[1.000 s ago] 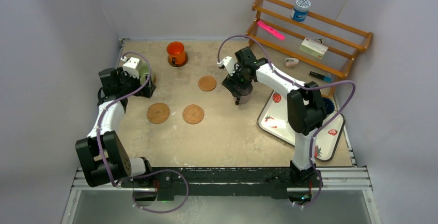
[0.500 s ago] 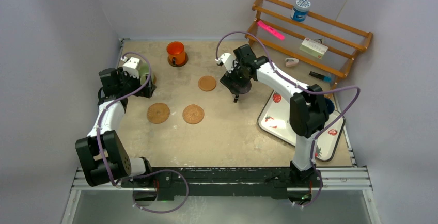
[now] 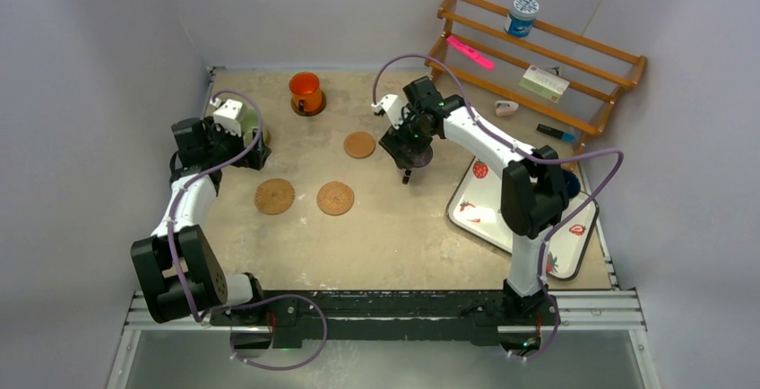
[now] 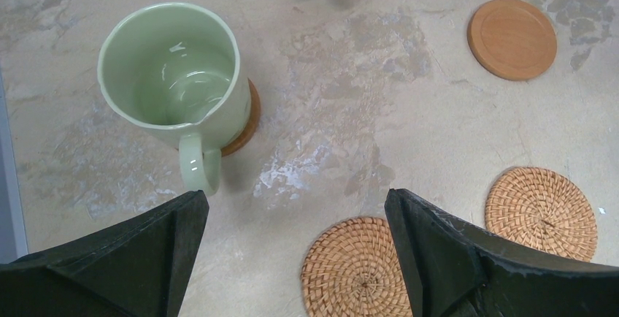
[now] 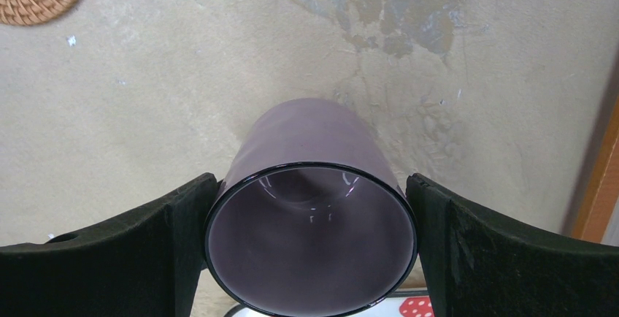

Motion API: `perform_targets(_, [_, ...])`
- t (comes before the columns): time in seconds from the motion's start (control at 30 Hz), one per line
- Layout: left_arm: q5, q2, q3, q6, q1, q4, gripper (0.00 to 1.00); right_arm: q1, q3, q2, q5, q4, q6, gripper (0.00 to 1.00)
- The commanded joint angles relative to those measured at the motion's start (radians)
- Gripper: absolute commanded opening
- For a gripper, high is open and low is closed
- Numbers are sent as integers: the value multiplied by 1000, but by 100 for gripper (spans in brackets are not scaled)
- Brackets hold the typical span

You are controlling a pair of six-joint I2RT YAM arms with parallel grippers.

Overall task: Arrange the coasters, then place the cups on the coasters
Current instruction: Place the cup at the center of the board.

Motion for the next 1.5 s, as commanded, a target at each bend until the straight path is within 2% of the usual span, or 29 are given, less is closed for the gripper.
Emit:
perform_targets(0.0, [23,3,0,-5,3,32,100,6,-8,-43,-7,69,49,99])
perform_targets(0.13, [29,3,-1,-5,3,33,100,3,-9,-26,-48,37,81,99])
perform_targets(0.17, [27,3,1,-7,3,32,100,6,-28,-34,37,80,105,99])
perform_targets(0.2, [27,3,2,-9,3,32,100,7,-59,-51,54,121,111,99])
perform_targets(0.23, [25,2,1,-11,3,32,100,7,-87,-67,-16,133,117,99])
perform_targets(0.27, [22,1,0,-13,3,33,100,7,-102,-81,-10,146,107,99])
perform_targets(0.3, [20,0,1,-14,3,32,100,11,-125,-99,92,203,117,99])
perform_targets(0.4, [23,-4,-1,-16,3,32,100,7,-155,-138,-20,196,120,99])
perform_targets(0.43, [26,-5,-1,-16,3,32,100,9,-163,-146,39,220,116,99])
perform_targets(0.53, [34,-5,-1,-15,1,32,100,12,-195,-185,-19,247,139,99])
perform_targets(0.57, [35,-5,-1,-13,1,32,100,13,-197,-195,50,272,124,99])
perform_targets(0.7, [42,-5,-1,-7,1,32,100,15,-288,-250,161,424,119,99])
perform_targets(0.97, [53,-10,0,3,-17,27,100,13,-435,-318,-8,587,129,99])
perform_targets(1.1, [53,-15,-4,9,-24,25,100,12,-461,-300,-29,598,107,99])
perform_targets(1.47, [54,-9,-7,15,-32,27,100,10,-664,-348,-74,892,132,99])
